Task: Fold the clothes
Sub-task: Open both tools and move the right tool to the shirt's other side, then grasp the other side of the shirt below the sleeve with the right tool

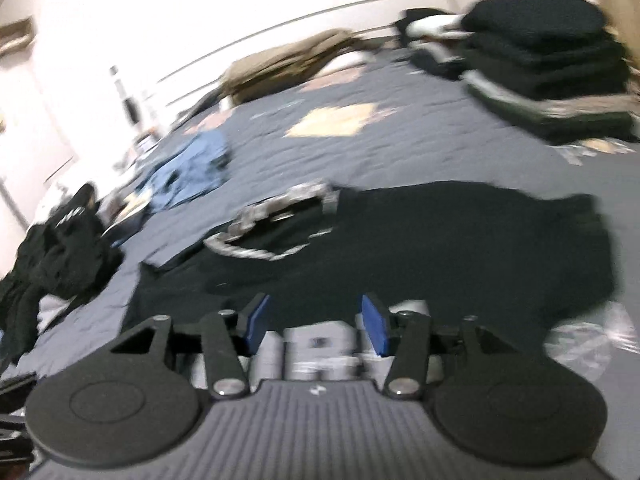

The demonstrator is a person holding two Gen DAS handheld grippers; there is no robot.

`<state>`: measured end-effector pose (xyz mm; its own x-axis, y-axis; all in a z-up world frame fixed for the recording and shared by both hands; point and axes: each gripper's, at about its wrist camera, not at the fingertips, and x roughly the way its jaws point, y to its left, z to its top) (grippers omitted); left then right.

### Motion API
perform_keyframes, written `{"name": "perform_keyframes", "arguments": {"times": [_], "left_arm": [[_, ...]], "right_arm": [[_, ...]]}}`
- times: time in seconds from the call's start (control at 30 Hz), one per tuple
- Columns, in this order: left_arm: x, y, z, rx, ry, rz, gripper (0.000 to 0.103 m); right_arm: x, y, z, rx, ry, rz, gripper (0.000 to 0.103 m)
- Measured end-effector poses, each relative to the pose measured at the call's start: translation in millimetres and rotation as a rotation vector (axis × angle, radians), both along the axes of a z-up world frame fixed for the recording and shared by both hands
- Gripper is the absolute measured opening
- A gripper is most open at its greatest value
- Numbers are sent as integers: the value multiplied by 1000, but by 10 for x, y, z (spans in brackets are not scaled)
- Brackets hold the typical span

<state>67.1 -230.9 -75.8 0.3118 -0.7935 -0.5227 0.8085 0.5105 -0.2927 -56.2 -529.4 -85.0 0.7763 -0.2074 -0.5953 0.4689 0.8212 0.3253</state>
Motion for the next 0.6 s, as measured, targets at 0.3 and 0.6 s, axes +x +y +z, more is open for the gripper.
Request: {"name": "perform_keyframes", "arguments": {"times": [0.3, 0.6], "left_arm": [[-386, -184, 148, -125, 73, -105, 62], [-396, -268, 39, -80, 67, -86, 64]], "right_arm": [[-729, -862, -198, 100, -41, -267, 53], [-928, -1284, -514, 185, -70, -365, 53]]}}
